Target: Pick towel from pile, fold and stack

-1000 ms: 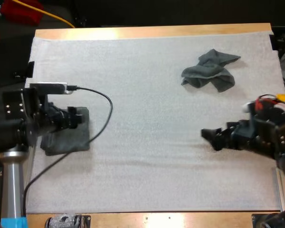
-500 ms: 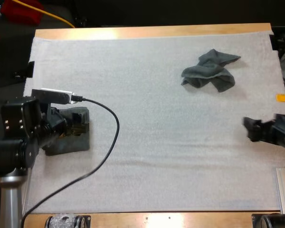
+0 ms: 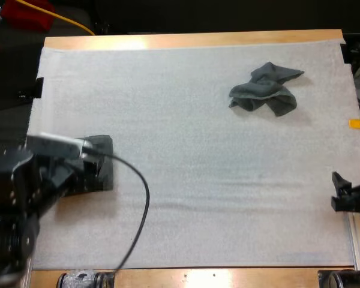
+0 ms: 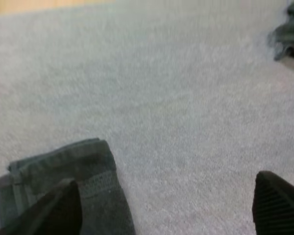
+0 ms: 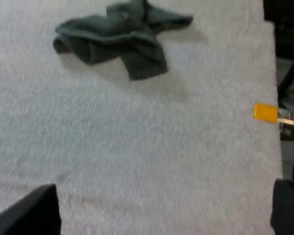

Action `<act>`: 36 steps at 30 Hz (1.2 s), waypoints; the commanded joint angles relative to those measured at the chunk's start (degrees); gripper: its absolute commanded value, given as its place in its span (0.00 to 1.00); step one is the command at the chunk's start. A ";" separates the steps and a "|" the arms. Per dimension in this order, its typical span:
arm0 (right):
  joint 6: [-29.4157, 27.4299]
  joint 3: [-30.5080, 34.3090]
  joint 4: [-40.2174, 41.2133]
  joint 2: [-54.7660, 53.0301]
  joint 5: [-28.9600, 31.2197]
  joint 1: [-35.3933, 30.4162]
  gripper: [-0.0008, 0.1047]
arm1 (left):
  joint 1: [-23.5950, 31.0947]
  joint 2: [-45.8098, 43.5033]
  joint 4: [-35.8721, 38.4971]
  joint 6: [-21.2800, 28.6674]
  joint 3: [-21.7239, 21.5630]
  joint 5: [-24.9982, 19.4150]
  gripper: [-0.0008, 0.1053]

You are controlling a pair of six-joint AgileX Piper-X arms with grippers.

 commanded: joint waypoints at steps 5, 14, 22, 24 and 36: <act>1.56 -0.51 1.81 -5.18 -1.44 -0.20 0.80 | -0.27 -7.69 0.78 0.55 3.61 -0.03 0.66; 6.40 -0.51 3.60 -12.56 -1.81 -0.20 0.80 | -0.27 -22.12 3.65 1.26 10.06 -0.03 0.66; 7.67 -0.51 3.86 -19.68 -1.81 -0.20 0.80 | -0.27 -33.28 8.08 2.52 13.46 -0.03 0.66; 7.85 -0.51 4.60 -21.26 -1.81 -0.20 0.80 | -0.27 -35.65 9.72 2.91 13.49 -0.03 0.66; 9.01 -0.65 11.22 -32.93 -1.81 -0.20 0.80 | -0.27 -48.88 19.39 4.67 13.57 -0.03 0.66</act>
